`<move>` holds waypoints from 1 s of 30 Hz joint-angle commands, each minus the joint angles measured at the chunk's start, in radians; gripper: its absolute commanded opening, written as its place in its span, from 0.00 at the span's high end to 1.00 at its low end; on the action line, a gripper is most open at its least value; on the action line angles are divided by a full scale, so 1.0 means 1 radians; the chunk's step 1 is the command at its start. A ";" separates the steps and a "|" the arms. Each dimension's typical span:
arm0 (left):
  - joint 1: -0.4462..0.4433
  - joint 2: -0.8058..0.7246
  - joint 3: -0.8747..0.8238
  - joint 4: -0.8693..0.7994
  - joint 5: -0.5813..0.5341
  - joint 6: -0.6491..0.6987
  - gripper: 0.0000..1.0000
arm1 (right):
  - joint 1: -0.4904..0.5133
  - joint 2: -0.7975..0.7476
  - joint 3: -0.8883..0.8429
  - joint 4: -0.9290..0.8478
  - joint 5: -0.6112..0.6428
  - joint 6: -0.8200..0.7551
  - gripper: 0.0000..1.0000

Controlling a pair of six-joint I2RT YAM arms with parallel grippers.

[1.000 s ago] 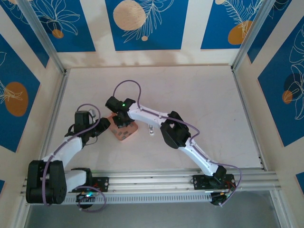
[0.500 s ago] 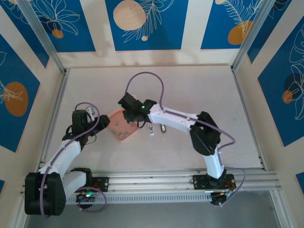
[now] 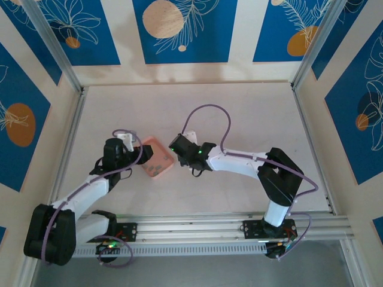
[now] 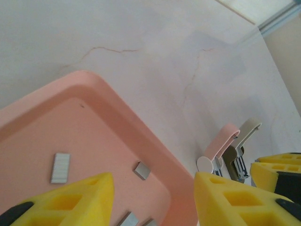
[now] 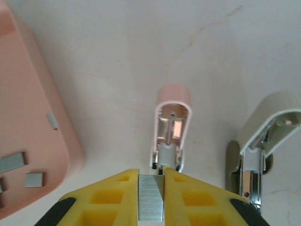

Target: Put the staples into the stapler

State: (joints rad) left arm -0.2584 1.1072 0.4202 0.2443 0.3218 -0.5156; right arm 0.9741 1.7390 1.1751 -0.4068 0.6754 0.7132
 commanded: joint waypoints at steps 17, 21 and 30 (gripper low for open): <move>-0.031 -0.017 -0.066 0.147 -0.100 0.077 0.50 | -0.015 0.060 -0.043 0.039 -0.018 0.084 0.81; -0.032 -0.018 -0.060 0.143 -0.109 0.090 0.49 | -0.016 0.078 -0.040 0.047 -0.032 0.086 0.81; -0.033 -0.027 -0.062 0.137 -0.125 0.097 0.48 | -0.016 0.083 -0.045 0.048 -0.045 0.097 0.81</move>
State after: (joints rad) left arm -0.2821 1.0950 0.3672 0.3599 0.2096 -0.4366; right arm 0.9619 1.8179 1.1343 -0.3653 0.6357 0.7811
